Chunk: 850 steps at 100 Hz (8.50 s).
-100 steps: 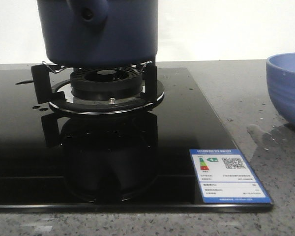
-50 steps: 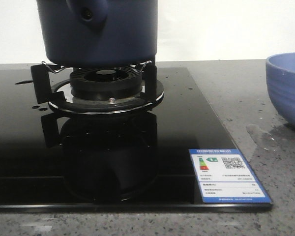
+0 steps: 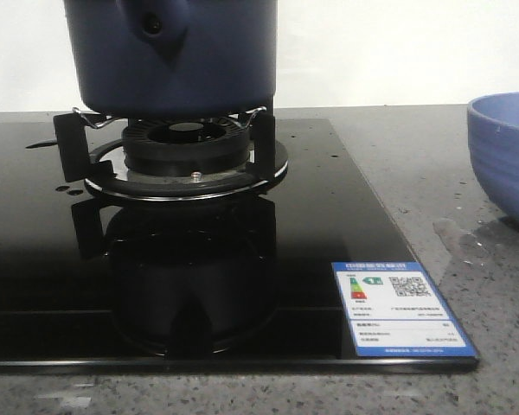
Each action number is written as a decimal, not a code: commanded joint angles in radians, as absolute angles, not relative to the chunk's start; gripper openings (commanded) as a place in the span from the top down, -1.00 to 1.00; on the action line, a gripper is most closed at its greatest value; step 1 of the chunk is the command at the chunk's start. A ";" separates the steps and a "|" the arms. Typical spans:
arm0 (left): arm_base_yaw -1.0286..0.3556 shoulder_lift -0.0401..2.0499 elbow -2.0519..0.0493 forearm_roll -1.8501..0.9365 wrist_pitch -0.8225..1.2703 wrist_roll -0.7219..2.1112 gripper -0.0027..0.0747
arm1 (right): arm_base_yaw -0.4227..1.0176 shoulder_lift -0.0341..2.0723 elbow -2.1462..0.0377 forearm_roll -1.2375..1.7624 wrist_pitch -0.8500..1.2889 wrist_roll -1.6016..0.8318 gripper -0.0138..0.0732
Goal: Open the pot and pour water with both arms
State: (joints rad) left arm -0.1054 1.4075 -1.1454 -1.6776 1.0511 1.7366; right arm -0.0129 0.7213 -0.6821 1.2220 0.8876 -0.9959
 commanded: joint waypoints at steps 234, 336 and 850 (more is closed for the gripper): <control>0.054 1.056 -1.129 -1.596 0.848 1.548 0.25 | -0.057 0.862 -0.831 1.060 0.664 -0.709 -0.64; -0.032 0.793 -0.865 -1.660 0.656 1.513 0.25 | -0.191 1.278 -0.914 0.384 0.908 -0.116 0.10; -0.348 0.933 -0.975 -1.557 0.376 1.580 0.25 | 0.136 1.530 -1.878 0.085 1.315 0.106 0.78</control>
